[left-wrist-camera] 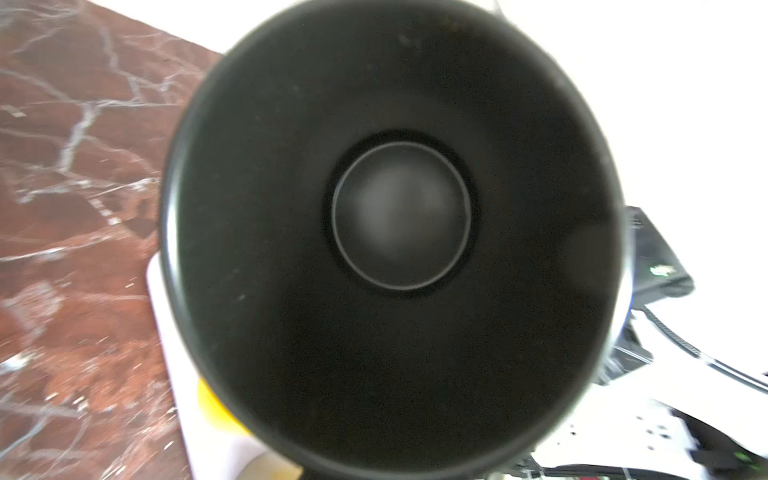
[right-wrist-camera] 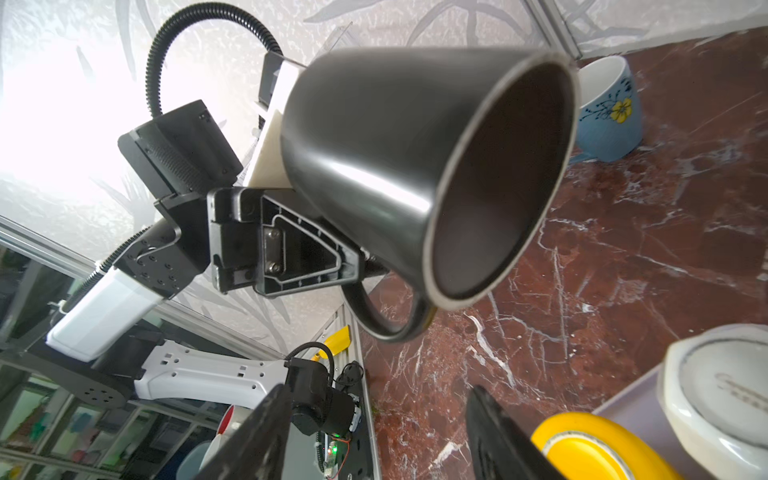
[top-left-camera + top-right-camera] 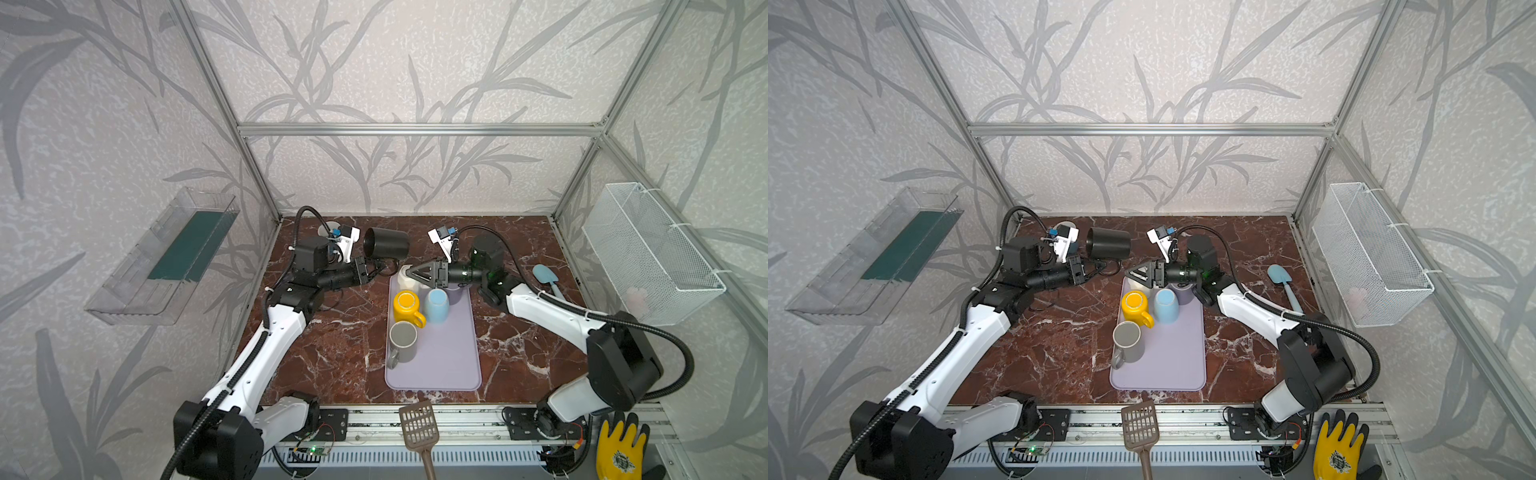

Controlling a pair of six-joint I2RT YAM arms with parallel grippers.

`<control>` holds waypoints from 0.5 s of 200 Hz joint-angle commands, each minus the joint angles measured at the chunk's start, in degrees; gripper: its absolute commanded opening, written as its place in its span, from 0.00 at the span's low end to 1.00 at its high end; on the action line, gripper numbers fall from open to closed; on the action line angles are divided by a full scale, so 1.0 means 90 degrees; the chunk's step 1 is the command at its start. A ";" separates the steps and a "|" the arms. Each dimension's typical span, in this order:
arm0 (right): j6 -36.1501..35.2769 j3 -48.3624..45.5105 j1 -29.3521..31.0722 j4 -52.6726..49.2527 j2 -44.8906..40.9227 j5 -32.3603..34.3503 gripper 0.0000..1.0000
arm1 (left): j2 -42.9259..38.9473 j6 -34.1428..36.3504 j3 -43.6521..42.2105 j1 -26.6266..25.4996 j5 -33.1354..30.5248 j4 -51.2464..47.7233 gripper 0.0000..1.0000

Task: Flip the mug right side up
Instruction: 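Open and withdraw the right gripper while the left gripper turns the mug mouth-up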

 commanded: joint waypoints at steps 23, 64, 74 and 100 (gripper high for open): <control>-0.1352 -0.0451 0.0000 -0.1764 -0.1011 0.0944 0.67 | 0.0108 0.0803 0.0634 -0.0040 -0.0749 -0.0590 0.00; -0.1753 -0.0707 -0.0005 -0.2589 -0.1681 0.1557 0.67 | 0.0557 0.1316 0.1250 -0.0040 -0.1668 -0.1569 0.00; -0.1805 -0.0741 -0.0002 -0.2727 -0.1786 0.1702 0.67 | 0.0672 0.1428 0.1387 -0.0040 -0.1838 -0.1715 0.00; -0.1832 -0.0867 -0.0003 -0.2860 -0.2012 0.1935 0.67 | 0.1019 0.1670 0.1668 -0.0040 -0.2233 -0.1924 0.00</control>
